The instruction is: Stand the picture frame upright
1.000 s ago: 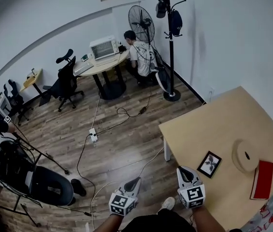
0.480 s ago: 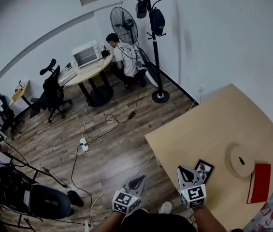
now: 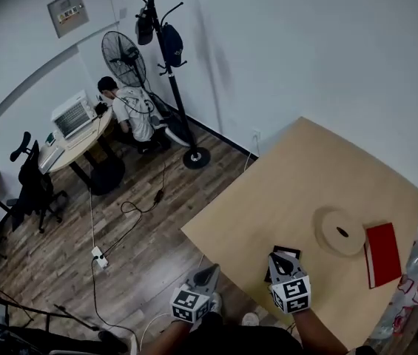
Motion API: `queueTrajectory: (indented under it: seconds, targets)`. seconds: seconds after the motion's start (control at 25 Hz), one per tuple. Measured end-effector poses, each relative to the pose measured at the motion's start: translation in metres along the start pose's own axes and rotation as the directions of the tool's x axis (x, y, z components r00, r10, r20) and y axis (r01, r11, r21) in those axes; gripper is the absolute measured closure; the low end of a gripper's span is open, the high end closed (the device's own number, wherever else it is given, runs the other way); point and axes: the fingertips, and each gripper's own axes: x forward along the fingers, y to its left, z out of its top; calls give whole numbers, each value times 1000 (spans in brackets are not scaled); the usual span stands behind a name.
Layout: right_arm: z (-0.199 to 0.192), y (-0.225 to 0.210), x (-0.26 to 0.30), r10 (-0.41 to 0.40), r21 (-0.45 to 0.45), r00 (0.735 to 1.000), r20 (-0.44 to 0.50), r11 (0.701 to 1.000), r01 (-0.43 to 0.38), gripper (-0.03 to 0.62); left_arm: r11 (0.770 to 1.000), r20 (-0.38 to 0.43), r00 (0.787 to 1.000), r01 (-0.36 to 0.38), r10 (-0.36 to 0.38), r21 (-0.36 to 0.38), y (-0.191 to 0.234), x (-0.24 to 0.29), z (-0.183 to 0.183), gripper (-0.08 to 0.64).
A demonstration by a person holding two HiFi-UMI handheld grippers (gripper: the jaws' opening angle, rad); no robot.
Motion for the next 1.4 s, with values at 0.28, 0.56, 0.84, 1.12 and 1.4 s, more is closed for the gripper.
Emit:
queueTrajectory:
  seconds: [0.28, 0.56, 0.84, 1.12, 1.4]
  targets:
    - [-7, -52, -19, -184, 65, 983, -15, 981, 185, 583, 980, -5, 981, 192, -192, 59, -18, 53, 23, 565]
    - [-43, -81, -38, -277, 138, 955, -104, 947, 290, 583, 960, -32, 963, 270, -268, 72, -27, 82, 18, 565]
    - [-100, -88, -37, -264, 238, 927, -265, 914, 328, 581, 949, -84, 948, 311, -306, 57, -25, 94, 3, 565]
    - [-161, -102, -28, -256, 323, 888, -383, 863, 388, 470, 937, -130, 933, 345, -335, 61, -29, 105, -14, 565]
    - [-205, -115, -10, -219, 388, 848, -482, 815, 431, 460, 920, -151, 917, 384, -370, 75, -26, 113, -13, 565]
